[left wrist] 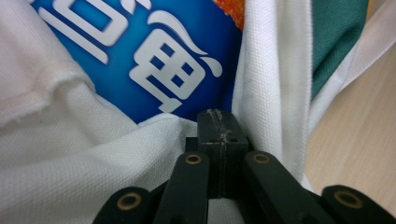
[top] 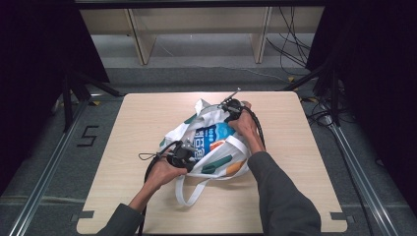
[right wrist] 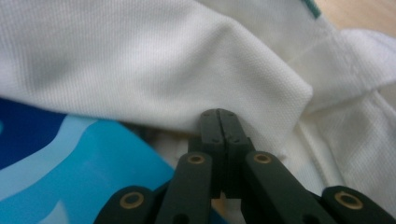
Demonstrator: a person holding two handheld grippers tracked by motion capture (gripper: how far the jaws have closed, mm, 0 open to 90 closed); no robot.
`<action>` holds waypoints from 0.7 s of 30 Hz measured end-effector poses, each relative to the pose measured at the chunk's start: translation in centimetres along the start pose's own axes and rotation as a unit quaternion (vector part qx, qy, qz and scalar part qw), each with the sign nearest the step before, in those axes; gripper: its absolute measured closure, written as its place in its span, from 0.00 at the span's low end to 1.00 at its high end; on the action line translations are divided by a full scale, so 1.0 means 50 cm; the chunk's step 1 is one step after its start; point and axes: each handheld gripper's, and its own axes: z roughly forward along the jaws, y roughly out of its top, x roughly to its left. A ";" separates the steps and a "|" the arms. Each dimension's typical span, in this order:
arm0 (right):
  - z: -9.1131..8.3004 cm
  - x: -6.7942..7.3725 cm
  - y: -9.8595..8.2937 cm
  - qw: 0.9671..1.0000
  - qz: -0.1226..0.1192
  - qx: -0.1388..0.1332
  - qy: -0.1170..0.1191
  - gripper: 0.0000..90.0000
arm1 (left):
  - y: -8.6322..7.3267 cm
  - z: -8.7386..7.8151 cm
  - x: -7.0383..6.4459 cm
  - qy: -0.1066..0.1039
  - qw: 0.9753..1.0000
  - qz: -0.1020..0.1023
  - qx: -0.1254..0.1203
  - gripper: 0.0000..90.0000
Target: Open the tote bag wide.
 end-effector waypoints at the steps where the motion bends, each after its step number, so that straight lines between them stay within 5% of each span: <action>1: -0.009 0.003 0.003 1.000 -0.012 -0.002 -0.002 1.00 | 0.000 0.000 0.000 0.000 1.000 0.000 0.000 0.99; 3: -0.025 0.005 0.005 1.000 -0.008 -0.008 0.004 1.00 | 0.013 -0.019 0.015 -0.004 1.000 -0.007 -0.024 0.98; 5: -0.077 -0.001 0.003 0.998 -0.024 -0.054 0.014 1.00 | 0.048 -0.045 0.031 0.007 0.998 -0.024 -0.061 0.97; 7: -0.091 0.004 0.001 0.998 -0.020 -0.061 0.023 1.00 | 0.074 -0.055 0.046 0.016 0.998 -0.020 -0.065 0.97; 9: -0.135 0.036 -0.019 0.993 -0.057 -0.084 0.064 1.00 | 0.115 -0.046 0.072 0.027 0.997 -0.037 -0.060 0.97; 10: -0.135 0.036 -0.019 0.993 -0.057 -0.084 0.064 1.00 | 0.115 -0.046 0.072 0.027 0.997 -0.037 -0.060 0.97; 12: -0.148 0.061 -0.040 0.990 -0.075 -0.081 0.093 1.00 | 0.146 -0.021 0.098 0.039 0.997 -0.050 -0.037 0.97; 15: -0.160 0.082 -0.076 0.986 -0.120 -0.050 0.106 1.00 | 0.168 0.010 0.133 0.056 0.995 -0.081 -0.020 0.97; 19: -0.188 0.083 -0.140 0.983 -0.128 -0.039 0.127 1.00 | 0.159 0.025 0.172 0.097 0.990 -0.097 0.020 0.99; 20: -0.192 0.080 -0.158 0.982 -0.125 -0.031 0.140 1.00 | 0.147 0.024 0.191 0.142 0.985 -0.082 0.057 0.99; 21: -0.191 0.080 -0.184 0.982 -0.145 0.005 0.124 1.00 | 0.135 0.020 0.210 0.173 0.979 -0.069 0.087 1.00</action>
